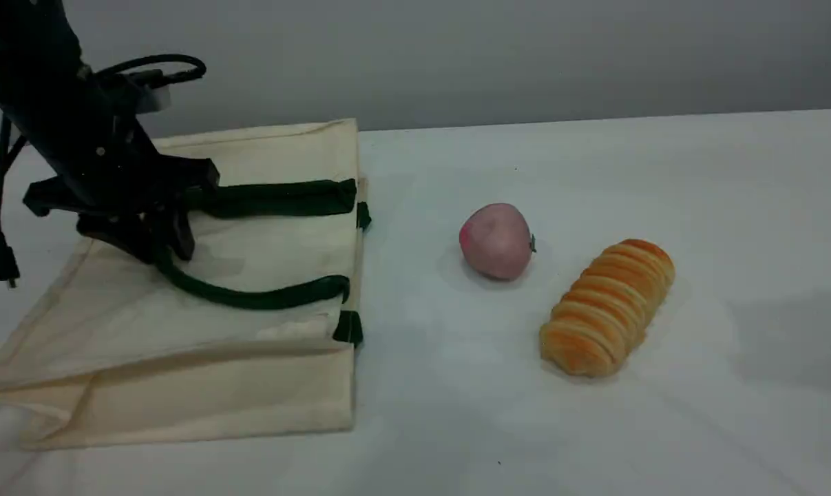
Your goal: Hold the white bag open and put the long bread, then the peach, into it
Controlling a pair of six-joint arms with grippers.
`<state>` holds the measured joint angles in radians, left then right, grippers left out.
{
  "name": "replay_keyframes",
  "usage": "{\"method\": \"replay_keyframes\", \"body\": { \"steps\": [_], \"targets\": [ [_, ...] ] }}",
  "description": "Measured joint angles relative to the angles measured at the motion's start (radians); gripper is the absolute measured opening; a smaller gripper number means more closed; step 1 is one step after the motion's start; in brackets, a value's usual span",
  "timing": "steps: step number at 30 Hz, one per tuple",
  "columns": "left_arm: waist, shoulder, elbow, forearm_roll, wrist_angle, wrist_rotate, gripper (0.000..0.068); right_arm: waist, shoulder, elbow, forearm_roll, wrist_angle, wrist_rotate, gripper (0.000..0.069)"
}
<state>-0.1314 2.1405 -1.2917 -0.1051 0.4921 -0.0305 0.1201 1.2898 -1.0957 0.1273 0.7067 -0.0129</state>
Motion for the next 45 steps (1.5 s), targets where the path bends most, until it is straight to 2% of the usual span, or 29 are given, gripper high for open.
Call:
{"method": "replay_keyframes", "body": {
  "steps": [2, 4, 8, 12, 20, 30, 38, 41, 45],
  "targets": [
    [-0.001, 0.000, 0.000, -0.003, 0.000, 0.030, 0.0145, 0.000, 0.000, 0.000, 0.000, 0.000, 0.000, 0.0587],
    [-0.001, 0.001, 0.000, -0.003, 0.000, 0.042, 0.0095, 0.000, 0.000, 0.000, 0.000, 0.001, 0.000, 0.0587],
    [-0.001, -0.005, -0.003, -0.003, 0.009, 0.078, 0.0095, 0.000, 0.000, 0.000, 0.000, 0.001, 0.000, 0.0587],
    [-0.001, -0.044, -0.036, -0.003, 0.079, 0.133, 0.0095, 0.000, 0.000, 0.000, -0.001, 0.007, 0.000, 0.0587],
    [-0.001, -0.196, -0.151, -0.003, 0.296, 0.185, 0.0095, 0.000, 0.000, 0.000, 0.000, 0.007, 0.000, 0.0587],
    [-0.001, -0.323, -0.207, -0.008, 0.555, 0.324, 0.0095, 0.000, 0.000, 0.001, 0.009, 0.054, 0.004, 0.0587],
    [-0.001, -0.394, -0.304, -0.075, 0.723, 0.417, 0.0095, 0.000, 0.001, 0.001, 0.029, 0.055, 0.004, 0.0587],
    [-0.001, -0.421, -0.348, -0.102, 0.734, 0.458, 0.0095, 0.000, 0.006, 0.001, 0.030, 0.059, 0.004, 0.0587],
    [-0.001, -0.431, -0.421, -0.178, 0.734, 0.501, 0.0095, 0.000, 0.042, 0.001, 0.054, 0.089, 0.003, 0.0587]
  ]
}}
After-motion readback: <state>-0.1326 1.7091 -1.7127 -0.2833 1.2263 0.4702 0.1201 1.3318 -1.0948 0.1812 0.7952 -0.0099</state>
